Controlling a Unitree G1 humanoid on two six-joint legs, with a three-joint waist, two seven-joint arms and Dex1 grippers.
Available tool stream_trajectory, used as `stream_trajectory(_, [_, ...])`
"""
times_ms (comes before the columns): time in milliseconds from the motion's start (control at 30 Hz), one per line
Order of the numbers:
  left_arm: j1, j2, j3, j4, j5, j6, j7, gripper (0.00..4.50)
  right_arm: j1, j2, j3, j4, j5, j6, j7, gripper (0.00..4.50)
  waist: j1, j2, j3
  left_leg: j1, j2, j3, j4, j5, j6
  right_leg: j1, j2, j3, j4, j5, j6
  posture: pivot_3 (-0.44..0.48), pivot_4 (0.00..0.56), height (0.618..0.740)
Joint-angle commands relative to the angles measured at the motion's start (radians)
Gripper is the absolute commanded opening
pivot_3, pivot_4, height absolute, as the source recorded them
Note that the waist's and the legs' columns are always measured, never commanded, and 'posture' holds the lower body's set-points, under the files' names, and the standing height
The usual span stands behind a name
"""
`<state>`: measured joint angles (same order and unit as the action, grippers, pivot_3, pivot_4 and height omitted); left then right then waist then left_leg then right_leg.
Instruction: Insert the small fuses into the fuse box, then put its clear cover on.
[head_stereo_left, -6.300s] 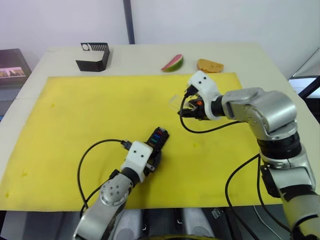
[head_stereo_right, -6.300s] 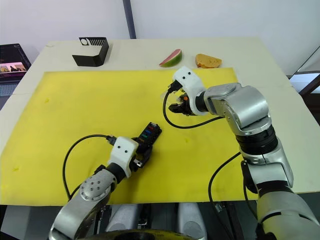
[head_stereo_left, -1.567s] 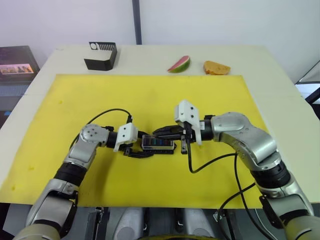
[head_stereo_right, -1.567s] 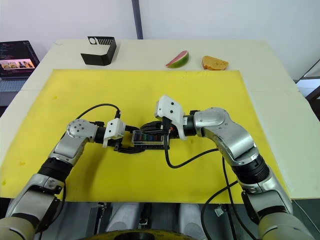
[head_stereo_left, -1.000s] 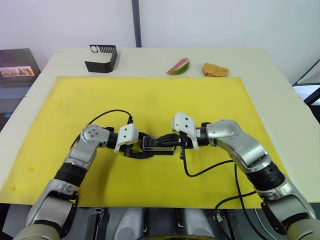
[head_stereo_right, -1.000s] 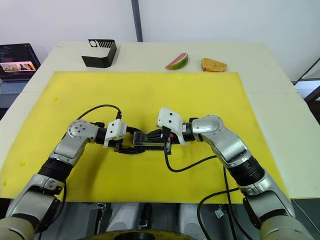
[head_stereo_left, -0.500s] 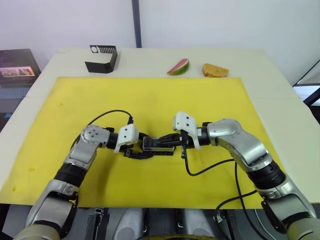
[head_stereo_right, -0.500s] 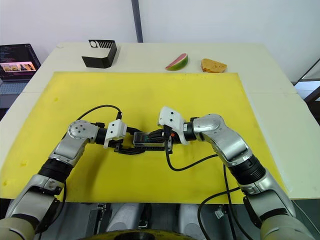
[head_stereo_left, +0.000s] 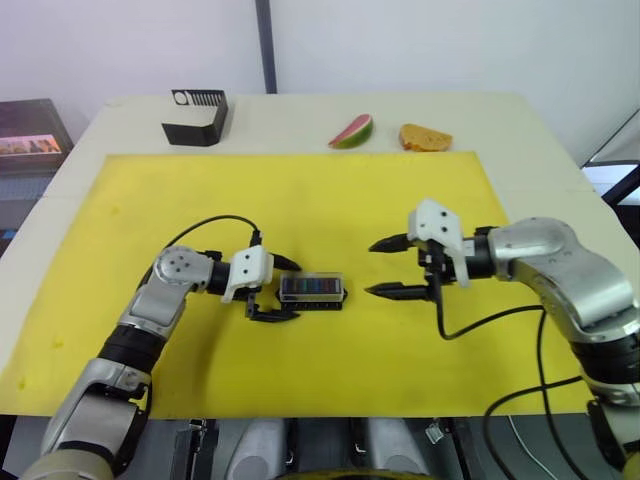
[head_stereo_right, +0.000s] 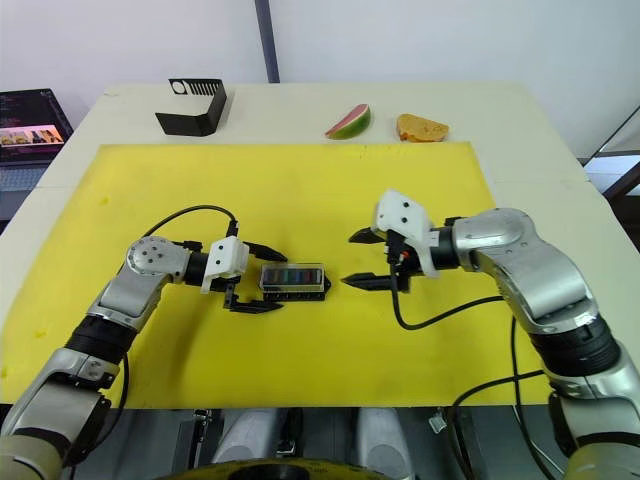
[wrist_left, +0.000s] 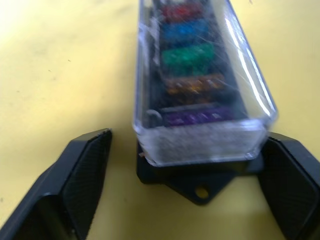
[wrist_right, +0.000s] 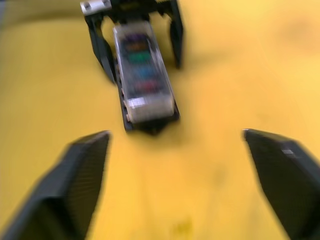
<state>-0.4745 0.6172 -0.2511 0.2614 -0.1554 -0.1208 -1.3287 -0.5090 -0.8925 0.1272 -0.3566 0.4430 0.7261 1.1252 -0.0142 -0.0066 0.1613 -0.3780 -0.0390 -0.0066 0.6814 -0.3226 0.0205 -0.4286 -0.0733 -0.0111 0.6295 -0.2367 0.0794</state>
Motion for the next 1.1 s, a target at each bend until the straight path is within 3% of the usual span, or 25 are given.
stream_trajectory(33, [0.055,0.101,0.051,-0.039,-0.015,0.044,-0.036,4.50,0.007,-0.052,-0.064,0.019,-0.004,-0.052,0.031,4.44,-0.006,0.000,0.000,0.000,0.001,0.000,0.000,0.000,0.000,0.000,0.000,0.000,0.000,0.000,0.000,0.000,0.150,0.740])
stream_trajectory(333, [0.185,0.309,0.322,-0.338,-0.274,0.400,0.007,4.50,0.080,-0.205,-0.145,0.103,-0.034,-0.173,0.133,4.44,0.010,0.002,0.005,-0.003,0.001,0.001,0.001,0.000,0.000,-0.002,-0.001,0.000,-0.001,0.000,0.000,0.000,0.150,0.740])
stream_trajectory(500, [0.356,0.409,0.531,-0.515,-0.409,0.578,0.020,4.50,0.120,-0.270,-0.213,0.105,-0.009,-0.191,0.174,4.44,0.003,0.005,0.006,-0.007,0.000,0.001,0.001,-0.001,0.001,-0.005,-0.002,0.000,-0.003,-0.001,-0.002,0.000,0.150,0.740])
stream_trajectory(733, [0.574,0.481,0.811,-0.664,-0.494,0.751,0.012,4.50,0.136,-0.335,-0.278,0.096,0.001,-0.200,0.217,4.44,0.004,0.006,0.008,-0.010,0.000,0.001,0.001,0.001,-0.002,-0.009,-0.002,0.000,0.000,-0.002,-0.003,0.000,0.150,0.740])
stream_trajectory(867, [0.615,0.497,0.860,-0.673,-0.502,0.775,0.002,4.50,0.122,-0.338,-0.273,0.100,-0.001,-0.196,0.217,4.44,0.006,0.007,0.009,-0.010,0.000,0.001,0.001,0.001,-0.002,-0.009,-0.002,0.000,0.000,-0.002,-0.004,0.000,0.150,0.740])
stream_trajectory(1100, [0.607,0.505,0.832,-0.653,-0.487,0.758,0.003,4.50,0.116,-0.330,-0.260,0.088,-0.002,-0.182,0.205,4.44,0.004,0.007,0.009,-0.010,0.000,0.002,0.001,0.001,-0.002,-0.009,-0.002,0.000,0.000,-0.002,-0.004,0.000,0.150,0.740])
